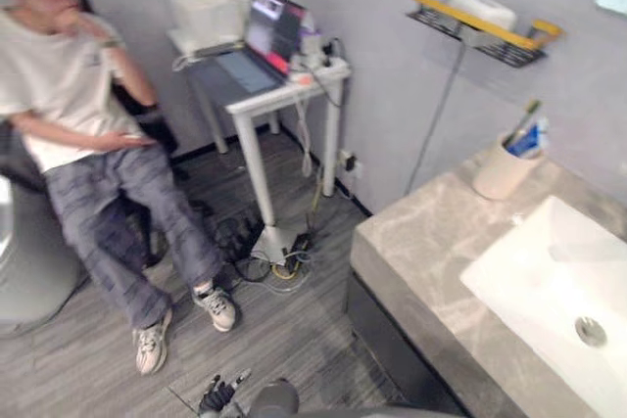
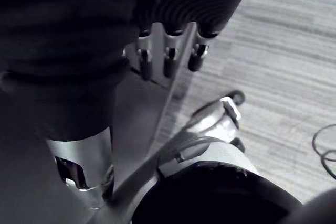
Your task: Organize washtable
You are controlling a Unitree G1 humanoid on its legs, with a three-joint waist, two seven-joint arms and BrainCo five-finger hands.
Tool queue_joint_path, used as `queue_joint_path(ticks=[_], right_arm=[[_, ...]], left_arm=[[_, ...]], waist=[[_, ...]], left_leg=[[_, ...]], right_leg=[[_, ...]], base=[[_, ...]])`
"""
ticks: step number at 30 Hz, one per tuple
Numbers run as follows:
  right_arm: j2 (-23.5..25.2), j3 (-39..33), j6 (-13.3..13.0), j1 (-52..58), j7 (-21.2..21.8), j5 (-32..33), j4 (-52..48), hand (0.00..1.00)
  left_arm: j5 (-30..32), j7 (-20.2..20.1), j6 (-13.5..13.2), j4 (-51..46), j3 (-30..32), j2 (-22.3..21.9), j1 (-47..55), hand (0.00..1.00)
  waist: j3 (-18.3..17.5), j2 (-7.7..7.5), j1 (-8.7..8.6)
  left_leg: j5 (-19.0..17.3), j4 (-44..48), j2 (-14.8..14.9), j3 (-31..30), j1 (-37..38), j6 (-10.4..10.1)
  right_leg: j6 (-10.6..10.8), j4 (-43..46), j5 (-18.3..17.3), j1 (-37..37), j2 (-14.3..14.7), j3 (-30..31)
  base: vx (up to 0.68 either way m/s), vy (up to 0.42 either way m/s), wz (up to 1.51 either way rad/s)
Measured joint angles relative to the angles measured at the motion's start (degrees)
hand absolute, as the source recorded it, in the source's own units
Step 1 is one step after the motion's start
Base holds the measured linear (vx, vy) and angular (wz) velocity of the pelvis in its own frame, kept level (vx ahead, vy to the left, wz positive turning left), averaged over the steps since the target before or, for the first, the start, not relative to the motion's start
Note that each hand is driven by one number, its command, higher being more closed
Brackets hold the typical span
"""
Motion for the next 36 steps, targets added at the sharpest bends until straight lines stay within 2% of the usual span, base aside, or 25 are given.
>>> queue_joint_path(ticks=[1,2,3,4,5,6,7,8,9,10,11,12,13,15,17,19,23,25,26,30,32,33,34,35,36], right_arm=[[0.06,0.03,-0.16,-0.08,-0.23,-0.02,0.03,0.0],[0.0,0.05,-0.24,-0.48,-0.47,-0.31,0.1,0.0],[-0.22,-0.03,-0.37,-0.63,-0.46,-0.49,0.04,0.0],[-0.15,-0.13,-0.5,-1.6,-0.53,-0.59,0.13,0.0],[-0.17,-0.21,-0.72,-2.08,-0.55,-0.64,0.08,0.0],[-0.37,-0.37,-0.76,-2.15,-0.45,-1.11,-0.01,0.0],[-0.8,-0.32,-0.79,-2.14,-0.29,-1.61,-0.17,0.0],[-2.05,-0.1,-0.39,-3.78,-0.19,-2.37,0.79,0.0],[-1.08,-0.07,0.29,-5.11,-0.16,-2.54,2.02,0.0],[0.0,-0.76,0.26,-5.85,-0.21,-2.77,3.22,0.0],[0.0,-0.91,0.25,-5.84,-0.13,-2.81,3.2,0.0],[-1.35,-1.96,0.37,-5.74,0.59,-2.7,2.46,0.0],[-0.76,-2.73,0.59,-6.43,0.61,-2.58,2.49,0.0],[-0.94,-2.62,0.79,-6.31,1.01,-2.1,2.45,0.0],[-0.9,-2.69,0.94,-6.57,0.99,-1.59,2.32,0.0],[-0.87,-2.71,1.15,-6.59,0.96,-1.55,2.24,0.0],[-0.68,-2.61,1.39,-6.57,0.81,-1.62,2.4,0.0],[-0.95,-2.71,1.43,-6.4,0.86,-1.54,2.27,0.0],[-1.14,-2.71,1.48,-6.43,0.86,-1.32,2.12,0.0],[-1.06,-2.82,1.55,-6.27,0.93,0.21,1.1,0.0],[-0.97,-3.19,1.57,-6.3,0.97,0.5,0.63,0.0],[1.1,-3.16,1.48,-5.77,0.85,0.54,1.48,0.0],[1.49,-4.32,1.21,-4.96,1.77,1.43,0.12,0.0],[0.12,-4.63,1.27,-4.67,2.1,1.73,-0.18,0.0],[-0.15,-4.17,1.97,-5.59,1.44,1.29,1.98,0.0]], left_arm=[[-0.16,0.07,-0.07,0.0,-0.84,0.11,-0.13,0.0],[-0.22,-0.05,-0.29,0.14,-2.63,0.58,-0.42,0.0],[-0.25,0.03,-0.38,0.73,-3.7,0.79,-0.69,0.0],[-1.02,0.03,-0.3,0.87,-3.48,1.3,-2.24,0.0],[-1.01,0.02,-0.28,0.94,-3.57,1.57,-2.77,0.0],[-0.78,0.0,-0.27,2.24,-5.63,2.48,-2.95,0.0],[-0.32,-0.05,-0.25,2.5,-7.19,2.66,-2.99,0.0],[1.32,-0.12,-0.33,2.7,-10.8,3.58,-3.33,0.0],[3.63,-0.25,0.12,3.67,-12.61,4.79,-4.31,0.0],[4.84,-0.74,0.75,4.6,-12.59,5.96,-5.06,0.0],[5.05,-1.06,0.8,4.64,-12.29,6.38,-5.07,0.0],[8.09,-1.67,1.5,6.07,-12.85,6.21,-4.81,0.0],[8.21,-2.35,1.85,6.47,-12.31,6.42,-5.11,0.0],[9.31,-2.82,2.3,7.24,-13.21,6.31,-4.84,0.0],[9.82,-3.67,2.6,7.59,-14.64,6.46,-4.59,0.0],[9.72,-3.97,2.72,7.63,-15.57,6.38,-4.71,0.0],[9.86,-3.9,2.64,7.5,-18.77,6.06,-5.03,0.0],[9.86,-3.9,2.62,7.53,-18.79,5.71,-5.13,0.0],[9.81,-3.9,2.67,7.51,-18.81,5.74,-4.99,0.0],[9.74,-3.94,2.63,6.96,-16.85,5.24,-4.5,0.0],[9.67,-3.93,2.55,6.37,-11.8,3.7,-4.05,0.0],[9.47,-4.4,2.45,5.09,-7.8,4.6,-3.56,0.0],[8.72,-4.37,2.47,4.32,-6.65,4.66,-3.16,0.0],[8.29,-4.37,2.63,4.16,-6.24,3.93,-2.51,0.0],[5.71,-4.6,2.93,3.53,-3.33,3.44,-2.73,0.0]], waist=[[0.07,-0.01,-0.06],[0.07,0.15,-0.37],[0.21,-0.36,-1.14],[2.33,-0.51,-1.59],[3.06,-0.52,-1.58],[3.47,-0.04,-1.87],[3.35,0.92,-2.04],[3.18,2.13,-3.39],[3.01,0.18,-4.76],[2.46,-1.89,-4.78],[2.59,-1.74,-3.88],[2.95,1.14,-3.52],[3.46,0.54,-3.65],[2.05,0.96,-3.4],[1.56,1.24,-4.67],[1.76,1.68,-4.77],[1.44,1.12,-4.77],[1.84,1.6,-5.07],[2.12,2.12,-5.33],[2.08,2.53,-5.54],[1.95,2.68,-5.07],[0.49,-3.03,-4.93],[0.59,-0.49,-4.22],[-0.07,0.41,-3.11],[0.29,-0.05,-1.41]], left_leg=[[1.65,-1.13,-0.26,1.96,-0.06,-0.04],[5.85,-4.76,-1.59,4.06,0.03,0.12],[6.75,-8.24,-1.87,6.19,0.76,1.48],[3.43,-0.78,1.24,15.48,-1.41,3.74],[1.84,5.04,2.92,19.33,-2.04,5.39],[-4.78,16.64,7.48,28.0,-1.37,5.76],[-6.48,17.33,8.76,30.09,-1.17,5.09],[-7.1,10.2,4.43,27.95,-1.36,5.36],[-4.59,2.41,-0.43,25.74,-0.74,4.81],[-7.71,5.44,-0.61,30.1,0.08,5.84],[-9.36,10.74,1.64,31.95,0.63,6.59],[-11.55,5.13,2.79,30.01,6.52,2.01],[-8.48,0.21,-0.85,28.47,8.69,2.42],[-2.94,-10.29,-5.22,26.04,12.4,4.24],[-0.67,-13.54,-6.78,22.91,13.06,4.8],[1.07,-15.85,-7.89,20.09,13.87,4.95],[5.26,-21.64,-10.42,12.05,15.65,4.93],[5.35,-22.73,-11.14,7.55,15.88,4.8],[5.34,-22.72,-11.11,5.64,16.04,4.8],[5.32,-21.97,-11.58,1.15,14.06,4.75],[3.47,-22.86,-12.28,0.44,13.04,1.83],[1.5,-14.29,-15.8,1.2,9.42,3.9],[-5.82,10.07,-12.54,-1.44,0.53,7.08],[-9.95,9.51,-10.87,-3.21,0.28,3.49],[-9.23,9.67,-13.18,-4.57,0.09,2.73]], right_leg=[[0.03,0.0,-0.37,0.11,-0.42,-0.62],[-0.33,-0.38,-1.03,0.04,-1.09,-2.1],[-1.39,-1.77,-0.27,0.27,-1.86,-4.85],[-0.41,-2.27,1.09,1.83,-4.2,-10.29],[-0.17,-2.08,1.23,2.6,-4.82,-11.89],[-0.11,-1.92,1.23,5.16,-5.8,-16.67],[0.16,-1.52,0.96,5.84,-5.02,-18.39],[0.8,-1.54,-1.57,5.11,-3.57,-17.26],[-1.23,-3.95,-0.62,4.69,-3.44,-15.58],[-0.45,-8.02,3.01,6.08,-5.41,-18.05],[1.05,-8.46,3.86,7.07,-5.7,-19.55],[1.62,-10.09,4.63,10.42,-3.86,-22.44],[1.65,-12.14,5.2,11.74,-5.29,-22.44],[0.07,-13.98,7.07,12.74,-5.52,-22.69],[1.1,-12.51,7.69,12.46,-5.47,-24.24],[1.17,-8.68,7.63,11.6,-6.4,-26.12],[1.55,-2.77,7.4,11.94,-7.6,-26.95],[0.45,5.21,8.1,9.98,-8.76,-25.07],[-1.36,10.41,9.27,7.46,-8.23,-19.64],[0.02,13.24,7.78,3.53,-2.09,0.54],[-0.53,9.4,7.61,3.46,0.93,7.38],[-1.99,5.83,5.74,2.38,-2.97,11.53],[0.5,4.59,0.37,3.43,-1.08,11.08],[1.02,3.04,-1.21,4.4,0.23,10.35],[3.41,-1.47,-3.68,6.97,-1.84,9.99]], base=[[-0.07,-0.017,1.35],[-0.08,0.019,1.49],[-0.1,0.056,2.0],[-0.07,0.051,1.63],[-0.12,0.095,1.8],[-0.09,0.097,1.4],[-0.12,0.145,2.02],[-0.12,0.134,2.03],[-0.13,0.174,2.54],[-0.11,0.148,1.82],[-0.04,0.129,1.54],[-0.02,0.151,1.05],[0.01,0.159,1.0],[-0.01,0.142,0.81],[-0.05,0.062,0.91],[-0.06,-0.003,0.78],[-0.07,-0.059,0.97],[-0.12,-0.052,1.25],[-0.07,-0.018,1.21],[-0.05,-0.027,1.22],[-0.02,-0.045,0.96],[0.05,-0.107,0.89],[0.07,-0.097,0.75],[0.03,-0.024,0.6],[0.0,0.03,0.8]])
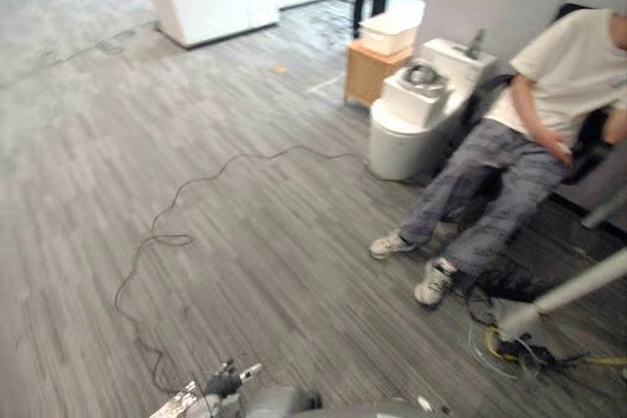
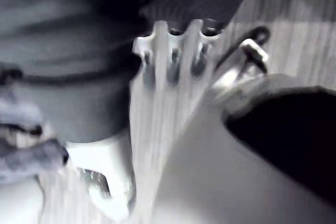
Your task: Organize washtable
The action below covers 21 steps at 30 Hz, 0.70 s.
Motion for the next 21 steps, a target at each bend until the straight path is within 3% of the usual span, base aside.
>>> queue_joint_path(ticks=[1,3,4,8,10,13,14,15,16,17,18,19,21], right_arm=[[0.31,0.93,0.14,0.64,-0.42,0.18,0.35,0.0],[0.35,2.35,0.13,0.13,-0.54,-0.36,0.42,0.0],[0.34,3.0,0.12,0.11,-0.59,-0.65,0.44,0.0],[-0.27,5.66,-0.18,0.45,-0.77,-0.73,0.47,0.0],[-0.71,8.24,-0.46,0.25,-0.84,-1.19,0.42,0.0],[-0.2,8.16,-0.49,-0.43,-0.85,-1.2,0.39,0.0],[0.56,7.55,-0.51,-0.04,-0.83,-1.16,0.52,0.0],[0.8,5.46,-0.57,-0.13,-0.46,-1.02,-0.27,0.0],[0.66,3.46,-0.56,0.29,-0.46,-0.98,-0.86,0.0],[0.46,2.37,-0.67,0.72,-0.49,-0.9,-0.89,0.0],[0.7,0.42,-0.6,0.27,-0.83,-0.63,-0.67,0.0],[2.53,-1.24,-0.3,0.2,-0.69,-0.57,1.16,0.0],[2.31,-1.39,-0.3,0.17,-0.59,-0.52,2.38,0.0]], left_arm=[[-1.13,-0.15,0.09,-0.37,1.43,-1.37,0.38,0.0],[-4.51,-0.46,0.14,-0.71,4.21,-2.0,0.69,0.0],[-6.77,-0.47,0.27,-0.72,4.87,-2.0,0.81,0.0],[-10.31,-0.43,0.11,-1.13,4.51,-1.98,0.68,0.0],[-12.23,-0.34,0.05,-1.23,4.26,-1.71,0.63,0.0],[-13.85,-0.04,-0.48,-1.65,4.35,-1.46,1.01,0.0],[-14.14,-0.09,-0.73,-1.84,4.41,-1.05,0.49,0.0],[-14.17,-0.04,-0.81,-1.79,4.43,-1.21,0.55,0.0],[-13.83,0.08,-1.01,-1.25,4.39,-1.66,1.07,0.0],[-13.21,0.23,-1.14,-0.56,4.17,-2.01,1.37,0.0],[-12.26,0.42,-1.09,0.54,4.0,-1.9,0.78,0.0],[-10.82,0.48,-1.32,0.96,2.33,-0.28,0.82,0.0],[-8.82,0.5,-1.29,1.74,0.25,0.48,0.79,0.0]], waist=[[-0.4,-0.39,0.0],[-1.24,-1.63,0.18],[-1.07,-1.42,0.2],[0.34,-1.77,1.53],[1.32,-1.78,1.52],[1.4,-2.48,1.37],[1.52,-4.71,1.26],[1.9,-3.39,1.49],[1.67,-2.29,1.29],[1.29,-0.79,1.13],[0.88,0.33,0.61],[-0.38,-2.16,0.02],[-1.65,-2.28,-0.17]], left_leg=[[0.49,-1.96,0.25,-2.0,-0.51,-0.42],[1.24,-4.06,1.76,-1.8,-2.28,-0.22],[2.2,-4.97,2.38,-1.98,-2.93,-0.74],[8.93,-8.75,2.15,-5.43,-2.06,-1.61],[9.66,-8.78,2.59,-4.93,-2.29,-1.7],[8.3,-10.99,5.24,3.53,-2.77,0.2],[7.43,-5.31,6.27,7.17,-4.15,1.72],[4.7,7.52,8.91,11.02,-6.32,2.44],[1.26,13.31,12.04,12.03,-5.21,1.46],[-1.52,11.32,13.31,11.02,-3.38,-1.21],[-4.06,6.73,11.22,9.4,-1.33,-0.85],[-0.36,-0.74,8.05,9.26,1.06,-0.3],[3.19,-7.32,6.23,8.93,2.78,0.46]], right_leg=[[-0.78,-4.58,3.18,2.0,0.32,-4.24],[-1.26,-9.53,6.22,3.33,0.64,-9.29],[-1.54,-11.55,7.39,3.98,0.63,-12.35],[-2.36,-11.1,8.12,5.9,1.95,-17.74],[-2.54,-10.06,8.24,6.63,1.94,-19.58],[-3.41,-11.34,8.8,6.72,1.74,-22.07],[-3.23,-12.63,8.71,6.43,-0.5,-23.4],[-2.66,-11.87,8.8,6.32,-0.96,-24.37],[-2.13,-11.48,8.48,6.59,-0.46,-24.48],[-1.63,-11.3,7.97,6.77,0.47,-24.25],[-0.88,-10.9,7.33,6.47,0.66,-23.56],[-2.65,-13.03,8.41,5.93,-0.38,-20.72],[-4.18,-15.32,10.26,4.63,-0.25,-19.12]], base=[[-0.02,0.019,1.03],[-0.08,-0.081,1.4],[-0.11,-0.106,1.56],[-0.08,-0.071,0.91],[-0.12,-0.032,0.64],[-0.11,-0.001,0.39],[-0.07,0.068,0.3],[-0.07,0.119,0.28],[-0.05,0.164,0.2],[-0.03,0.188,0.28],[0.01,0.228,0.46],[0.0,0.157,0.52],[-0.02,0.109,0.34]])
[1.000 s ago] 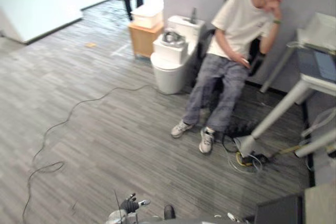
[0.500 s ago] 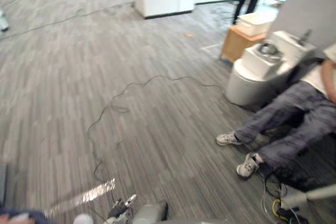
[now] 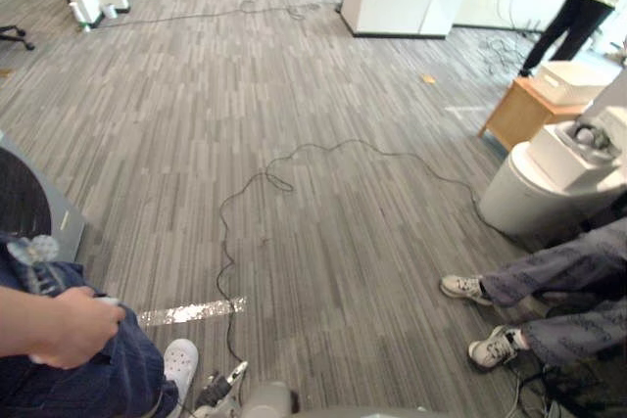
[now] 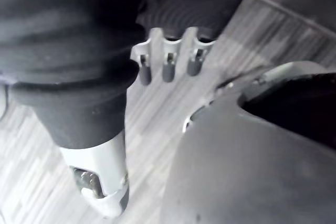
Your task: Organize washtable
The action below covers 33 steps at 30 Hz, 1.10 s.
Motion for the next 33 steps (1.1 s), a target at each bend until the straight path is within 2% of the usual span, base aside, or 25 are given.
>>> queue_joint_path(ticks=[2,6,9,12,14,15,28,33], right_arm=[[-0.55,0.09,0.19,-0.07,0.13,-0.03,0.66,0.0],[-1.21,0.46,0.2,0.04,0.14,-0.06,0.94,0.0],[-1.54,0.75,0.17,-0.21,0.13,-0.04,1.42,0.0],[-1.95,0.79,0.22,-1.32,0.07,-0.1,2.8,0.0],[-1.99,0.83,0.17,-1.43,0.03,-0.1,3.03,0.0],[-3.24,3.0,0.17,-3.9,0.0,-0.12,4.74,0.0],[-3.39,3.01,-0.3,-3.51,-0.14,-0.68,4.61,0.0],[-3.3,3.03,-0.71,-3.71,-1.19,-3.09,4.59,0.0]], left_arm=[[0.61,-0.03,0.24,0.84,-2.67,0.54,0.09,0.0],[1.43,-0.67,0.26,1.84,-6.32,0.96,0.16,0.0],[2.01,-0.74,0.27,2.29,-7.35,1.18,0.17,0.0],[2.38,-0.89,0.28,2.8,-7.36,1.4,0.18,0.0],[2.62,-0.89,0.29,2.95,-7.47,1.38,0.18,0.0],[4.34,-1.05,0.3,2.22,-7.49,1.3,-0.48,0.0],[4.0,-0.39,-0.43,2.14,-7.49,1.27,-0.45,0.0],[3.57,1.66,-1.08,2.12,-7.21,1.13,-0.43,0.0]], waist=[[-0.77,0.49,-0.03],[-1.55,1.44,-0.25],[-1.8,1.63,-0.54],[-1.75,1.65,-1.44],[-1.61,1.8,-1.51],[0.84,2.07,-1.71],[0.8,2.17,-1.76],[1.09,1.91,-1.75]], left_leg=[[4.62,-9.2,-1.87,0.08,4.06,0.27],[9.39,-19.28,-2.94,-0.08,9.4,-0.27],[12.69,-25.03,-3.04,-0.41,12.46,-1.03],[14.06,-25.19,-2.83,-0.76,12.73,-0.56],[14.13,-25.22,-2.65,-0.69,13.98,-0.61],[13.43,-25.3,-2.85,-0.56,14.75,-1.16],[13.03,-25.29,-2.62,0.21,12.11,-0.89],[12.55,-25.28,-2.72,2.11,12.24,-0.58]], right_leg=[[0.02,-1.47,3.08,-1.25,0.45,1.42],[0.72,-1.7,4.99,-1.01,0.51,1.43],[1.15,-2.37,5.04,-0.94,0.83,1.31],[1.96,-2.95,5.45,-0.3,1.21,1.23],[2.1,-3.46,5.52,1.13,1.5,1.22],[2.93,-6.26,5.0,3.46,1.65,1.29],[2.84,-5.94,4.87,0.43,1.82,1.98],[2.88,-5.78,4.83,-0.04,1.63,3.55]], base=[[-0.04,0.096,0.11],[-0.05,0.022,-0.05],[-0.01,-0.072,-0.01],[-0.04,-0.092,0.05],[-0.04,-0.058,-0.04],[0.0,0.0,0.0],[0.0,-0.01,-0.03],[0.06,-0.027,-0.16]])
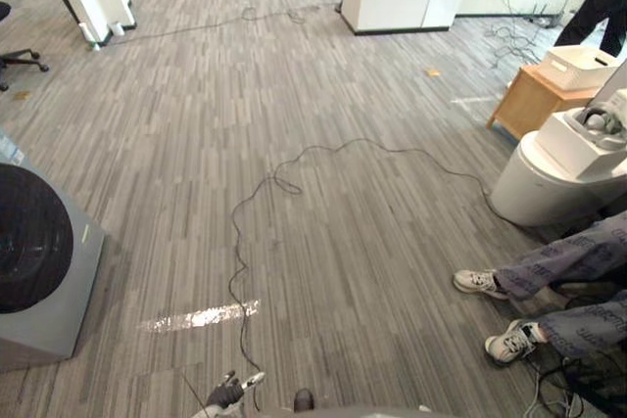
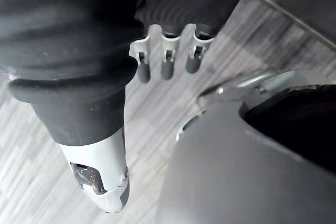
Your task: Organize washtable
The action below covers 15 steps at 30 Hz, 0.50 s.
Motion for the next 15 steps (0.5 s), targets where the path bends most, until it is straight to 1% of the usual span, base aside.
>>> queue_joint_path(ticks=[5,6,7,10,11,12,13,14,15], right_arm=[[-0.1,-0.05,0.02,-0.38,-0.12,-1.03,-0.04,0.0],[-0.24,-0.06,0.03,-0.75,-0.11,-1.51,-0.04,0.0],[-0.46,-0.07,0.1,-1.1,-0.11,-1.69,-0.03,0.0],[-0.52,-0.08,0.14,-1.26,-0.1,-1.85,-0.4,0.0],[-0.36,-0.13,0.17,-1.26,-0.1,-1.8,-0.88,0.0],[-0.36,-0.17,0.21,-1.06,-0.07,-1.77,-1.52,0.0],[-0.6,-0.16,0.18,-1.09,0.02,-1.71,-1.81,0.0],[-0.83,-0.15,0.06,-1.08,-0.09,-1.3,-2.43,0.0],[-0.49,-0.12,-0.07,-1.17,-0.15,-0.23,-2.92,0.0]], left_arm=[[-0.56,0.17,-0.03,-0.51,0.65,-0.31,-0.01,0.0],[-0.76,0.16,-0.1,-0.66,0.67,-0.35,-0.08,0.0],[-0.94,0.2,-0.09,-0.75,0.83,-0.47,-0.15,0.0],[-0.96,0.28,-0.03,-0.85,2.65,-0.59,-0.13,0.0],[-0.95,0.24,0.0,-0.94,2.94,-0.57,-0.13,0.0],[-0.95,0.27,-0.02,-1.11,3.05,-0.6,-0.21,0.0],[-0.93,0.28,0.02,-1.09,3.05,-0.74,-0.34,0.0],[-0.9,0.28,0.11,-1.0,3.06,-1.01,-0.32,0.0],[-0.82,0.26,0.18,-1.0,3.01,-0.88,-0.41,0.0]], waist=[[0.68,-0.11,0.15],[0.92,-0.43,0.14],[1.22,-0.28,0.2],[1.43,-0.46,0.24],[1.72,-1.01,0.28],[2.16,-0.59,0.29],[2.92,-0.32,0.27],[3.4,0.27,0.27],[4.17,0.64,0.15]], left_leg=[[-0.74,0.0,0.17,1.36,-0.12,-0.34],[-0.95,0.0,0.24,1.75,-0.13,-0.43],[-1.28,0.0,0.25,2.19,-0.12,-0.13],[-2.62,0.01,-0.05,3.05,0.08,0.09],[-3.42,0.02,-0.37,3.29,0.22,0.41],[-4.18,0.02,-0.46,3.55,0.92,0.63],[-4.52,0.02,-0.07,3.56,1.35,0.65],[-5.24,0.06,0.55,3.8,2.66,0.75],[-5.93,0.42,0.74,3.68,4.88,1.73]], right_leg=[[0.01,-0.24,-0.08,-0.64,0.08,1.26],[0.0,-0.25,-0.09,-0.8,0.12,1.59],[-0.08,-0.24,-0.19,-0.93,0.1,1.98],[0.01,0.81,-1.08,-1.24,-0.44,2.61],[0.36,3.41,-2.36,-2.37,-1.36,2.68],[0.52,8.19,-3.49,-4.02,-1.86,2.57],[0.43,11.62,-3.59,-5.14,-1.72,2.44],[0.28,20.8,-3.48,-8.82,-1.69,2.12],[-0.61,30.07,-3.9,-12.86,-2.11,1.45]], base=[[0.05,-0.037,-0.16],[0.03,-0.034,-0.19],[0.03,-0.035,-0.18],[0.05,-0.012,-0.17],[0.1,0.011,-0.14],[0.1,0.008,-0.15],[0.08,0.014,-0.25],[0.11,0.034,-0.22],[0.16,0.045,-0.18]])
